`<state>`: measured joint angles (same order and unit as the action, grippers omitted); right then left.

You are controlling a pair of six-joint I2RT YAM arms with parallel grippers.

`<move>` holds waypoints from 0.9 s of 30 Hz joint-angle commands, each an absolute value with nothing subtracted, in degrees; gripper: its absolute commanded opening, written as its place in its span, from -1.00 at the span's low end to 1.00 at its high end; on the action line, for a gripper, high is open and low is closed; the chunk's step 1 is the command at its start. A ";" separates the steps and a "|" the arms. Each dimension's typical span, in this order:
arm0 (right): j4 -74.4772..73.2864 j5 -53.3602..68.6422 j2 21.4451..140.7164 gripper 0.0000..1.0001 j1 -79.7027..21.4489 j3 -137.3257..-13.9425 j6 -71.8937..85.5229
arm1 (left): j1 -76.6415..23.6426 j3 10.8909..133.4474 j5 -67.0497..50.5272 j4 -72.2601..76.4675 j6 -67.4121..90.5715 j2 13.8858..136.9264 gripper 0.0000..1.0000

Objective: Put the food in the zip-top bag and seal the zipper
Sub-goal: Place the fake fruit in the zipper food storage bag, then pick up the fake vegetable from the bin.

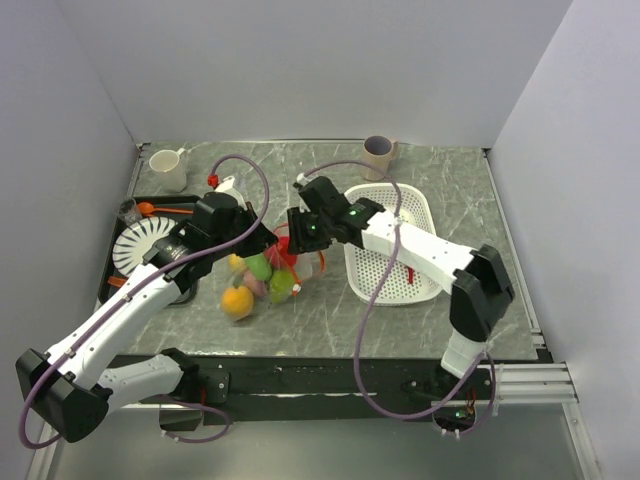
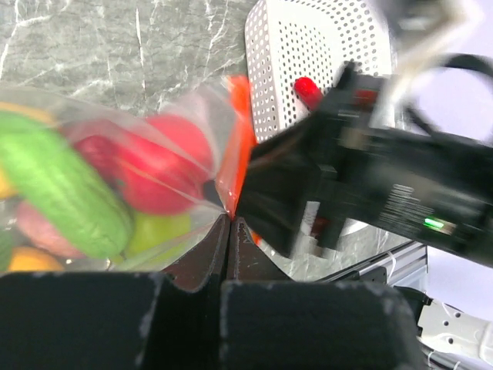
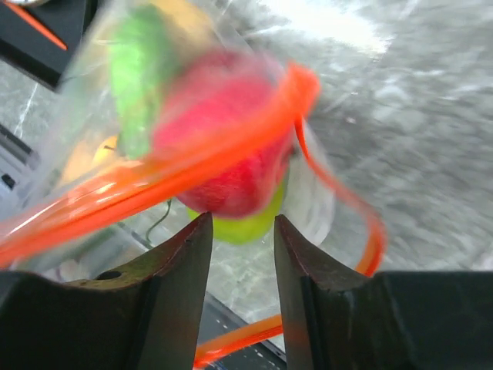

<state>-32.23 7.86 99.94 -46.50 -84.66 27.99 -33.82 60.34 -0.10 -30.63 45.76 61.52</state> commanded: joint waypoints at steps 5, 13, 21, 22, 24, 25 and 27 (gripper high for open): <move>-31.99 0.09 87.72 -0.04 -44.04 -79.19 27.07 | -33.84 61.87 -0.18 -28.47 45.53 63.81 -0.99; -31.47 -1.85 79.21 -0.03 -38.85 -72.08 26.98 | -33.84 60.91 -0.18 -27.77 45.35 62.49 -0.99; -30.76 -1.84 73.13 -0.03 -31.65 -64.69 27.07 | -33.84 60.56 -1.23 -26.99 45.35 63.11 -0.99; -31.11 -2.45 73.04 -0.03 -30.25 -64.34 26.98 | -33.84 60.56 -1.58 -26.90 45.35 63.11 -0.99; -32.16 -2.72 73.12 -0.03 -28.84 -63.11 26.63 | -33.84 60.56 -1.58 -26.98 45.35 63.19 -0.99; -32.34 -2.81 73.04 -0.03 -28.31 -62.67 26.54 | -33.84 60.64 -1.58 -26.98 45.35 63.19 -0.99; -32.69 -2.55 72.78 -0.02 -26.46 -61.26 26.11 | -33.84 60.73 -1.76 -27.07 45.09 63.28 -0.99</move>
